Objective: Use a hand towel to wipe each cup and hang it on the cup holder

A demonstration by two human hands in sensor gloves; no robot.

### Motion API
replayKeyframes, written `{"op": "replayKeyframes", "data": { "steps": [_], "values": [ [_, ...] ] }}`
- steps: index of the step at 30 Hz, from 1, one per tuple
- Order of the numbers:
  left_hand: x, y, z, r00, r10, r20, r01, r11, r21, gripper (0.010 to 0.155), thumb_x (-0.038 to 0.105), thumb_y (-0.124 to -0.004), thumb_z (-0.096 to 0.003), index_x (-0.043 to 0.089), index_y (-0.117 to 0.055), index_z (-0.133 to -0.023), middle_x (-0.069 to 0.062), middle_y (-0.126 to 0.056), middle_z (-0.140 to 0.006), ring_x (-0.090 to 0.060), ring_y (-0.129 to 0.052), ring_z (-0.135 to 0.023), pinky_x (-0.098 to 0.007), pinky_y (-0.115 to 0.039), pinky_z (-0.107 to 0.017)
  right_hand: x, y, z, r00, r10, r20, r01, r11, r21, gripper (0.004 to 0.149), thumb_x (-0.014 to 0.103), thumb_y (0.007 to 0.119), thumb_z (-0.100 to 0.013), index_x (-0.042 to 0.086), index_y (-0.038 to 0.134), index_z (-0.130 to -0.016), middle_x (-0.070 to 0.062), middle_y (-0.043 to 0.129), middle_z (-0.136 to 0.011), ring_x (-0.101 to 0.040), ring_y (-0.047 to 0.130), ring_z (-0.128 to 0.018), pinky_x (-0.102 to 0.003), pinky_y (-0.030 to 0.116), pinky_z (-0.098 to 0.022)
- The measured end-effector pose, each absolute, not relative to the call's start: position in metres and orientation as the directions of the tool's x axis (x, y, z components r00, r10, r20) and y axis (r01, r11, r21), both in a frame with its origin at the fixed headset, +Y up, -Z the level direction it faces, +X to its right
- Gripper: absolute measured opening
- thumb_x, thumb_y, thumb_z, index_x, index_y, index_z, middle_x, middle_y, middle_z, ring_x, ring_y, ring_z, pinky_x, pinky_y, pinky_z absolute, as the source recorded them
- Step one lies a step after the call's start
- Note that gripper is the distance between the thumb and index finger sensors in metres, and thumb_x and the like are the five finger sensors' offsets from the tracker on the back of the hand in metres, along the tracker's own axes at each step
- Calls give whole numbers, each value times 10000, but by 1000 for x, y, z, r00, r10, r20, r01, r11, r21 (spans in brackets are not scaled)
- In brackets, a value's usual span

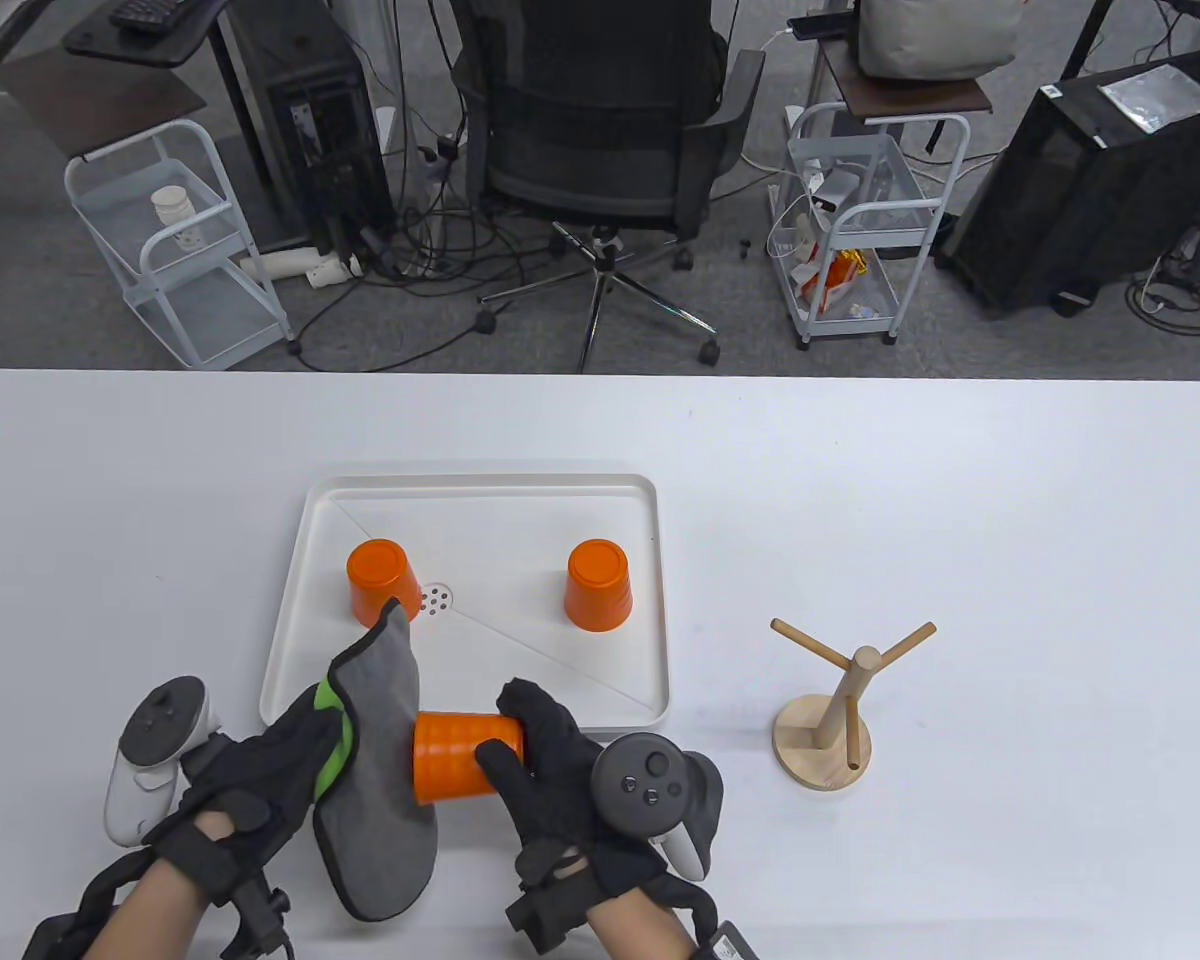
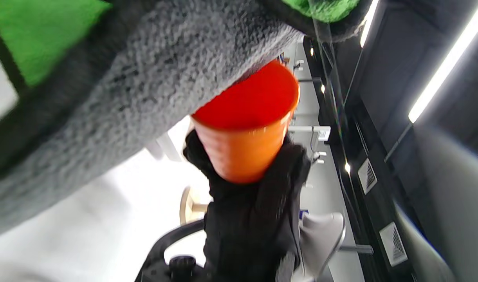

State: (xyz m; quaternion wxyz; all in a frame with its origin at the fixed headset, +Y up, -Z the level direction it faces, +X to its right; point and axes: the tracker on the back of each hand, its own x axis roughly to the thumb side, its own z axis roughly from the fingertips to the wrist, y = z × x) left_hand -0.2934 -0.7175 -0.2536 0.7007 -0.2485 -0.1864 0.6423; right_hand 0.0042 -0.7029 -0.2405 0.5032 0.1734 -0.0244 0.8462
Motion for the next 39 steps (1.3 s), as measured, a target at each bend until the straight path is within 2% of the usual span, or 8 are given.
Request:
{"op": "replayKeyframes", "data": {
  "steps": [3,6,16,19,27,39],
  "values": [
    [-283,-722,-255,71,997,-42,-757,27,-653,609,572,-495,-511,432,-296,-1069,42,-652,-1136,-367,-415,-1113,-661,-296,-747,7,-703,-241,-419,855,305,-873,-472,124,693,549,606,-494,116,446,-1012,-210,723,-971,-359,978,-654,-545,790,-581],
    [-275,-726,-256,22,999,-34,-707,-8,-707,618,576,-496,-513,423,-259,-1063,60,-560,-1182,-355,-263,-1130,-667,-178,-727,10,-703,-243,-391,873,291,-888,-441,129,693,547,606,-496,113,443,-1011,-214,720,-970,-362,977,-653,-547,788,-581],
    [-257,-735,-252,21,999,31,-601,37,-799,656,544,-535,-521,386,-212,-1069,131,-355,-1231,-341,5,-1095,-663,-19,-700,12,-704,-244,-369,884,287,-898,-419,137,692,546,604,-499,113,441,-1013,-212,715,-973,-361,971,-653,-550,783,-585],
    [-255,-735,-251,35,998,51,-580,62,-812,658,536,-546,-520,402,-215,-1073,153,-325,-1230,-395,21,-1074,-672,1,-701,12,-704,-243,-348,894,282,-904,-400,152,692,545,602,-500,111,438,-1014,-212,714,-973,-362,969,-653,-552,782,-585],
    [-253,-734,-249,77,992,99,-537,125,-834,666,536,-574,-514,410,-263,-1089,154,-288,-1233,-411,13,-1085,-677,18,-703,10,-704,-242,-330,899,288,-902,-390,185,691,542,608,-499,113,445,-1016,-215,714,-972,-367,964,-645,-560,778,-582],
    [-252,-733,-248,68,993,96,-522,118,-845,790,686,-618,-427,385,-388,-1120,142,-363,-1244,-429,11,-1101,-695,13,-701,3,-704,-239,-329,885,329,-883,-412,226,695,544,616,-498,118,439,-1018,-209,702,-978,-364,960,-645,-562,777,-586]
  ]
}}
